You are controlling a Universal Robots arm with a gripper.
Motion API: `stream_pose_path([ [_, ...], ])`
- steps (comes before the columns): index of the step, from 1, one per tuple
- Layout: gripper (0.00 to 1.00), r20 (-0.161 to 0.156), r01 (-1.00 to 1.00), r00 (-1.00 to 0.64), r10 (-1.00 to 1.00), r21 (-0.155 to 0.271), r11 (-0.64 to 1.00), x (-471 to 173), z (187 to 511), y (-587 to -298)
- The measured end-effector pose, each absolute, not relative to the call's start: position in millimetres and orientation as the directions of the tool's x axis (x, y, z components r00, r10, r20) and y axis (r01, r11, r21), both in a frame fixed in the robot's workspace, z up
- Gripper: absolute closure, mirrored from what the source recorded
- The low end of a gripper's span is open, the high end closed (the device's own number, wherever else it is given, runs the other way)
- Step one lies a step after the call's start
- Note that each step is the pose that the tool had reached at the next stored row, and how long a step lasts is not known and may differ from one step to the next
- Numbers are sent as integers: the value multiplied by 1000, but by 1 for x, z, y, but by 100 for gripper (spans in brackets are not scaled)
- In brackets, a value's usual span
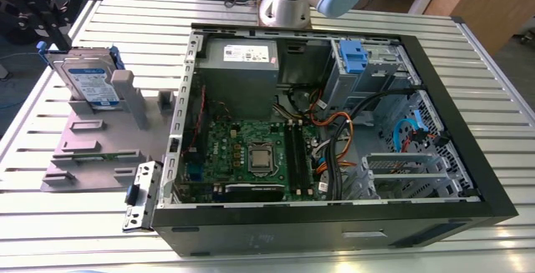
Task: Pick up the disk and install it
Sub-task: 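Pick up the disk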
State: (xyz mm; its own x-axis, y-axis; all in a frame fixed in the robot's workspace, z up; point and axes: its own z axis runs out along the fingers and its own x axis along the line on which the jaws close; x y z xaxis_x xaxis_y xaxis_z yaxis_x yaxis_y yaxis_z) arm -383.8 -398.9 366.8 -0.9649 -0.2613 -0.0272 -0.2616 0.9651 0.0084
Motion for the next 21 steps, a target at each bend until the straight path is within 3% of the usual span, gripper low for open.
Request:
stream_pose_path([
  [21, 89, -27, -303, -953, -302, 8, 953, -384, 367, -399],
])
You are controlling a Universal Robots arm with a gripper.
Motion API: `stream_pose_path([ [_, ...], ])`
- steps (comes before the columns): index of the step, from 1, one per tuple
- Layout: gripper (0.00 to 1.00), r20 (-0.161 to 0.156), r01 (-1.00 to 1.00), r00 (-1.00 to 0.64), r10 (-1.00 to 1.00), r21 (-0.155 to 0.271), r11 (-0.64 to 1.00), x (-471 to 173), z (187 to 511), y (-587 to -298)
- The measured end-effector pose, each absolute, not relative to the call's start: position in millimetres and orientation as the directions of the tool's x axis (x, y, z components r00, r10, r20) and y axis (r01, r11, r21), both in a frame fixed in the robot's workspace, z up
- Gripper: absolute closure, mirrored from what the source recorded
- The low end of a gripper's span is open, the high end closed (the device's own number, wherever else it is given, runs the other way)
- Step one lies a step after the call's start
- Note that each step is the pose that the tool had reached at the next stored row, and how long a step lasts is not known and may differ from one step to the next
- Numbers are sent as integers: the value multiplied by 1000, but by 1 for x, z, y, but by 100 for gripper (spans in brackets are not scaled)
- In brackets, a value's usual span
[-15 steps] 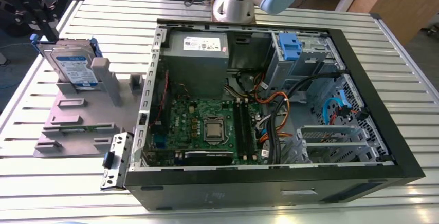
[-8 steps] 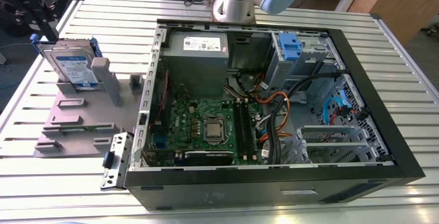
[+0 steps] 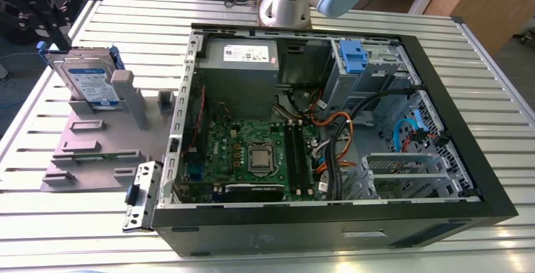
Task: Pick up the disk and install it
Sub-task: 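Pick up the disk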
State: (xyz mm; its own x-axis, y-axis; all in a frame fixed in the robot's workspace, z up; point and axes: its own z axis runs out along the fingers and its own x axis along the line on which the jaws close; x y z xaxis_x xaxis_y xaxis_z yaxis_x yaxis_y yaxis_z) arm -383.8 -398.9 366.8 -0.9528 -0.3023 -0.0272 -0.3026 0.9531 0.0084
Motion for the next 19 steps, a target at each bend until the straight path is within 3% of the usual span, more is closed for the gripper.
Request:
stream_pose_path([
  [19, 89, -27, -328, -944, -328, 8, 945, -384, 367, -399],
])
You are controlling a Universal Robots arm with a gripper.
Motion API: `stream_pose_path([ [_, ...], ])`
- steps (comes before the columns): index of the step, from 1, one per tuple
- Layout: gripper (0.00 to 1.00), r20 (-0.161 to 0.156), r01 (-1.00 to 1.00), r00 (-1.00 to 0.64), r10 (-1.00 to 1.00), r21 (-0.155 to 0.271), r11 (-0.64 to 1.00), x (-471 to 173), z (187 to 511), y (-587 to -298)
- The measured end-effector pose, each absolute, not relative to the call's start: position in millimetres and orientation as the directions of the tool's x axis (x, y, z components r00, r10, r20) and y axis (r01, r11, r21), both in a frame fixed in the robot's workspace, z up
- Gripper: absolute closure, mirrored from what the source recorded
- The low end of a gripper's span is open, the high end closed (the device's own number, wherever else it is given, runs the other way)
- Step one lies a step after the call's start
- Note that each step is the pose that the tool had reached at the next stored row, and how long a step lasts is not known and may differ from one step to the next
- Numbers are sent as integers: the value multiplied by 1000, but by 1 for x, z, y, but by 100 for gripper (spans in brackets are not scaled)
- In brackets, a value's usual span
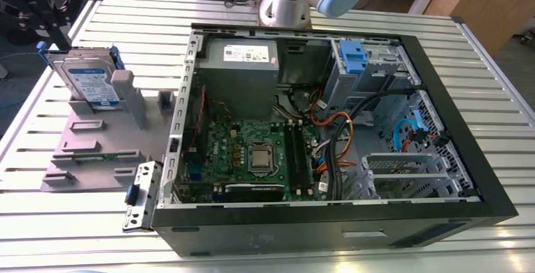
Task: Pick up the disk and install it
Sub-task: 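Pick up the disk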
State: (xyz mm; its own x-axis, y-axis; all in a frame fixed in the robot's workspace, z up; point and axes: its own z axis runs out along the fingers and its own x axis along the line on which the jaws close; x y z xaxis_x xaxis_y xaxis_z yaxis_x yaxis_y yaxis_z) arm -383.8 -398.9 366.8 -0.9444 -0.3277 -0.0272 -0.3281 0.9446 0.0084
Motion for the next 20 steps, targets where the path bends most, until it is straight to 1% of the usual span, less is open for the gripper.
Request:
stream_pose_path([
  [20, 89, -27, -351, -936, -350, 8, 936, -384, 367, -399],
])
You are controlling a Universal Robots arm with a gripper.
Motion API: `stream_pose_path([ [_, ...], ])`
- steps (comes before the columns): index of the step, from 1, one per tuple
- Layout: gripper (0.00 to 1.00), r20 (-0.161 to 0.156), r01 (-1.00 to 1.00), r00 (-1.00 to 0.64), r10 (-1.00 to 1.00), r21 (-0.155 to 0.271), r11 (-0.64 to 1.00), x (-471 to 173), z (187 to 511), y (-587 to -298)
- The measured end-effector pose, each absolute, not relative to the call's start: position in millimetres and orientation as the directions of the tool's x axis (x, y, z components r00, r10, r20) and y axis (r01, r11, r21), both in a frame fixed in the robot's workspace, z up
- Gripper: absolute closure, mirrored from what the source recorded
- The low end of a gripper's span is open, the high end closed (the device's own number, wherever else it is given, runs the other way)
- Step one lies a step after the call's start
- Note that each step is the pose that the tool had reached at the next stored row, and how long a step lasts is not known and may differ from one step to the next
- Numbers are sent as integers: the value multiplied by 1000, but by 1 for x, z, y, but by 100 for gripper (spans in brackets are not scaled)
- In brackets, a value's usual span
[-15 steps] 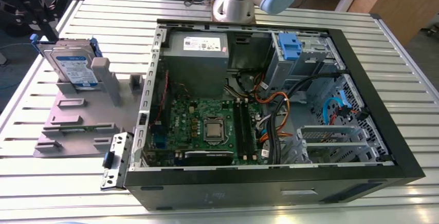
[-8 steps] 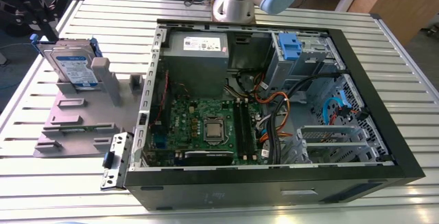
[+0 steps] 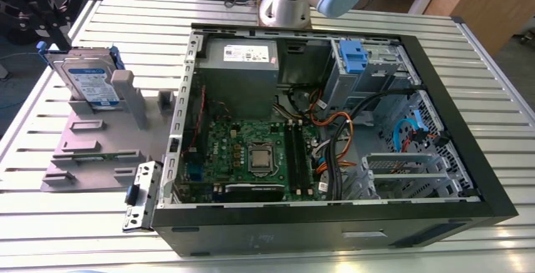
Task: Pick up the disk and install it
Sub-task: 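Pick up the disk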
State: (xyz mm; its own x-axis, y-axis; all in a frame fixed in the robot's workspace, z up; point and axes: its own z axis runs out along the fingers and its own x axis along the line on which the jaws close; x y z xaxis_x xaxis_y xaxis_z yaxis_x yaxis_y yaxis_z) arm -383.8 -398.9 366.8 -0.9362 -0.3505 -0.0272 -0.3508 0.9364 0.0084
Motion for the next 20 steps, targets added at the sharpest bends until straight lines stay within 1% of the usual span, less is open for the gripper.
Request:
stream_pose_path([
  [20, 89, -27, -369, -929, -368, 8, 930, -384, 367, -399],
])
